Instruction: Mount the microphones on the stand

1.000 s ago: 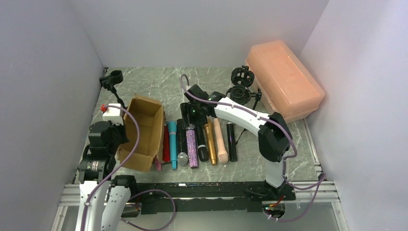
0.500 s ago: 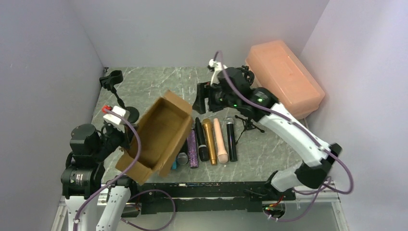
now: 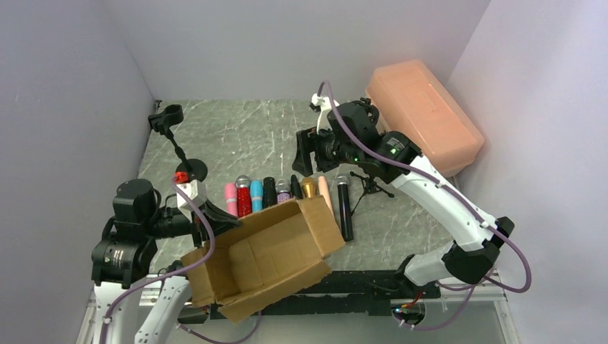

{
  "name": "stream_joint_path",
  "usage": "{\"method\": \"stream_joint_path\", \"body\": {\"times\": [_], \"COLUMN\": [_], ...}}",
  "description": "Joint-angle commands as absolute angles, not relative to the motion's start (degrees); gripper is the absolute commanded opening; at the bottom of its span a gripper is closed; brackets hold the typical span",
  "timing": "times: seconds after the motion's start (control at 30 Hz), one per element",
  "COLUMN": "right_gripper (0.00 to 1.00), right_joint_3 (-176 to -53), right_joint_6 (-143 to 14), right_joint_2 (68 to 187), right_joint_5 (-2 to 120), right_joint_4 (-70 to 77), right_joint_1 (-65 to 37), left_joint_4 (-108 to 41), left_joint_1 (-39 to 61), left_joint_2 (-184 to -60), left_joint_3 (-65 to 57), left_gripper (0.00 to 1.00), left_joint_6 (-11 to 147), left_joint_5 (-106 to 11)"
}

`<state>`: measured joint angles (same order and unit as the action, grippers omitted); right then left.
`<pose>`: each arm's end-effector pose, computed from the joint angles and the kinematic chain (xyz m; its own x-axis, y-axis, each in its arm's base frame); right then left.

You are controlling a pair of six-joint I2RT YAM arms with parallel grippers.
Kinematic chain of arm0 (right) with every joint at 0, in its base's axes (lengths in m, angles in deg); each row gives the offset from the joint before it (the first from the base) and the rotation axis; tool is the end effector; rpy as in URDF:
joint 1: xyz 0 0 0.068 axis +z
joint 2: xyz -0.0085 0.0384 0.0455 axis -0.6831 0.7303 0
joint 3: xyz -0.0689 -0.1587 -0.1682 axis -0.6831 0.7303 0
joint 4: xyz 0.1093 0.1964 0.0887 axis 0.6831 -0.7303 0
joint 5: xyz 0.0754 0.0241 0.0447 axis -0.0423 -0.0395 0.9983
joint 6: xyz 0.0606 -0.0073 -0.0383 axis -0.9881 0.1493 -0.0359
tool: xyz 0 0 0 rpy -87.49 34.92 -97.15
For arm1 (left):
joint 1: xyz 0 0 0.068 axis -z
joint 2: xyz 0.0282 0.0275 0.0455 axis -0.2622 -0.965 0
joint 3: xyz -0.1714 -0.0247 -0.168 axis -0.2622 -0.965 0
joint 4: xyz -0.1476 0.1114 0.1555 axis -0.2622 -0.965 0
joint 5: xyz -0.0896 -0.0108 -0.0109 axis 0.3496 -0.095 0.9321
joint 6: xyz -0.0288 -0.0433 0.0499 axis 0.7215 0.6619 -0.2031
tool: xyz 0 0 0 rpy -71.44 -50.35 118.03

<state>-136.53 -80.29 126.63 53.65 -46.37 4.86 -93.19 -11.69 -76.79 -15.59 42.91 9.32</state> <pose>0.1908 0.2145 0.3923 -0.6312 -0.1256 -0.7654 -0.5622 0.7539 0.3400 0.0675 -0.0583 0.3501 -0.2497 0.1104 -0.9620 0.9146 0.3532 -0.1968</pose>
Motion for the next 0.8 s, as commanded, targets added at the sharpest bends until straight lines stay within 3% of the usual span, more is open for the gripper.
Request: {"method": "stream_joint_path", "body": {"times": [0.0,0.1,0.2,0.3,0.77], "right_gripper": [0.73,0.73,0.73,0.73,0.72], "right_joint_3": [-133.8,-132.7,-132.9,-133.2,-131.2], "right_joint_6": [-79.3,-78.3,-77.7,-78.2,-82.2], "right_joint_2": [125.9,124.7,124.3,123.6,112.4], "right_joint_5": [54.0,53.6,51.9,48.8,36.0], "right_joint_4": [-44.7,-43.9,-44.6,-44.8,-38.5], "right_joint_1": [4.9,4.9,4.8,4.8,4.9], "left_joint_4": [-81.0,-82.4,-78.4,-77.1,-60.8], "left_joint_1": [-2.4,3.0,3.8,3.8,3.8], "left_joint_2": [-79.0,-81.1,-81.0,-83.3,-105.8], "left_joint_3": [-15.9,-15.9,-16.4,-12.9,-1.4], "left_gripper": [0.02,0.12,0.00,0.00,0.00], "left_joint_6": [51.8,51.0,52.8,49.1,30.9], "left_joint_5": [9.4,3.1,-10.8,-20.1,-33.4]}}
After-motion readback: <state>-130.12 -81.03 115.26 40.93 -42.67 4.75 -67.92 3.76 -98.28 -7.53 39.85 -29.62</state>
